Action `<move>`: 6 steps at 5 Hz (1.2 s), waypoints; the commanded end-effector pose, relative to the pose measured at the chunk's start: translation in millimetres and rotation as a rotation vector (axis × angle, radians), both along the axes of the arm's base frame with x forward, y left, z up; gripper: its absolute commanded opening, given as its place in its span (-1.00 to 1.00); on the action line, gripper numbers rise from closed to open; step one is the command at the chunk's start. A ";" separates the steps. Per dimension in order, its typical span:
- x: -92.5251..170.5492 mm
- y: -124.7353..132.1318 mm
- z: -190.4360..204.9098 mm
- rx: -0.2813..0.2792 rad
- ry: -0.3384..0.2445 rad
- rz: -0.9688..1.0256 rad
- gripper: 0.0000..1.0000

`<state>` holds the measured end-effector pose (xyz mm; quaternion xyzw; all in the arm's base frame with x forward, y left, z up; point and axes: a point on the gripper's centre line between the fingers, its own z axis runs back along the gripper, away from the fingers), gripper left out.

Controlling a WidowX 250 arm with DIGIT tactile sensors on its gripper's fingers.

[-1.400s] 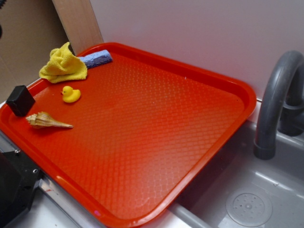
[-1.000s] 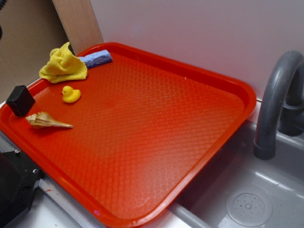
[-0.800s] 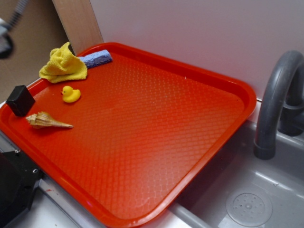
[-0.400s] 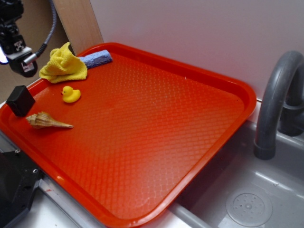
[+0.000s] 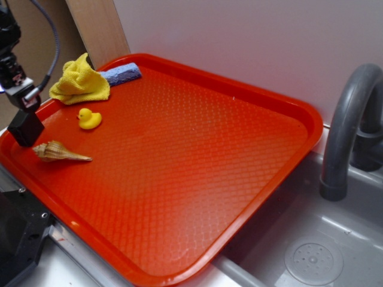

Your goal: Grab the black box.

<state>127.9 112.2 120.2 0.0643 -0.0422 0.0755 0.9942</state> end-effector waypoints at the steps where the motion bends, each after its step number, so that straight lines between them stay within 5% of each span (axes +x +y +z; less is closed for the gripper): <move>1: 6.5 44.1 -15.0 0.039 0.032 0.025 1.00; 3: 18.6 87.5 -29.6 -0.008 0.077 0.112 1.00; 4: 23.6 83.8 -37.4 0.024 -0.010 0.364 1.00; 6: 24.1 54.8 -42.2 -0.022 -0.025 0.612 1.00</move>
